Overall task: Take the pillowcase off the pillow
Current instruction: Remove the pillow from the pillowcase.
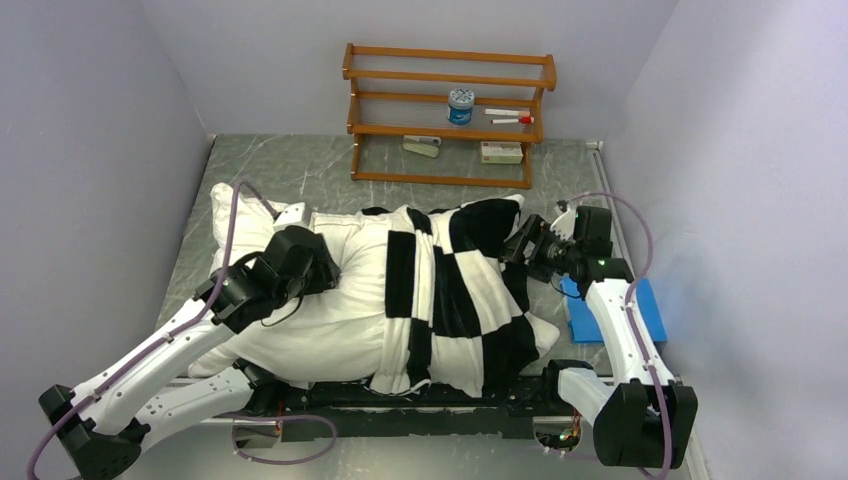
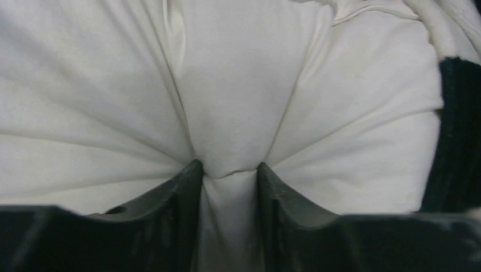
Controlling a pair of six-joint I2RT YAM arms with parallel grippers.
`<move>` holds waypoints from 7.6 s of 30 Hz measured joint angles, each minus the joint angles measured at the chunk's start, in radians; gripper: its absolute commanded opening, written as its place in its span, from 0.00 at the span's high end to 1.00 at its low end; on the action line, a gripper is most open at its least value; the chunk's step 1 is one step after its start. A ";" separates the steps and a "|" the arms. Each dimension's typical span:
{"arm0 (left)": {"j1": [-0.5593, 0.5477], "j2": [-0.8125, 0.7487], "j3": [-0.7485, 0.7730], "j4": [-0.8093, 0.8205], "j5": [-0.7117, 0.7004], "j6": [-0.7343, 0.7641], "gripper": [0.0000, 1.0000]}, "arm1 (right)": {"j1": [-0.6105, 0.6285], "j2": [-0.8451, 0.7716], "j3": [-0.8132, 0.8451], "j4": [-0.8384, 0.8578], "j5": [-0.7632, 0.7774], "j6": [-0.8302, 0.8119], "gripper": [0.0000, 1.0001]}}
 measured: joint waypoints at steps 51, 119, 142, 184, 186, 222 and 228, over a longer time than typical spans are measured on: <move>-0.020 0.197 0.040 0.155 0.170 0.059 0.11 | -0.036 -0.020 -0.117 0.151 -0.281 0.104 1.00; 0.307 0.034 -0.166 0.307 0.374 0.077 0.52 | 0.188 0.004 -0.067 0.169 -0.137 0.127 0.99; 0.312 0.004 -0.174 0.308 0.383 0.072 0.53 | -0.204 -0.011 0.127 -0.123 -0.060 0.005 0.32; 0.312 0.002 0.051 0.038 0.793 0.231 0.03 | 0.859 0.047 0.005 0.009 0.246 0.393 0.32; 0.294 -0.004 0.068 0.022 0.789 0.219 0.04 | 0.875 0.134 0.040 0.035 0.335 0.411 0.33; 0.207 0.072 -0.098 0.197 0.602 -0.048 0.07 | 0.879 -0.064 0.076 0.091 0.324 0.457 0.29; 0.207 0.073 -0.089 0.176 0.602 -0.037 0.07 | 1.123 0.103 0.099 0.154 0.489 0.565 0.28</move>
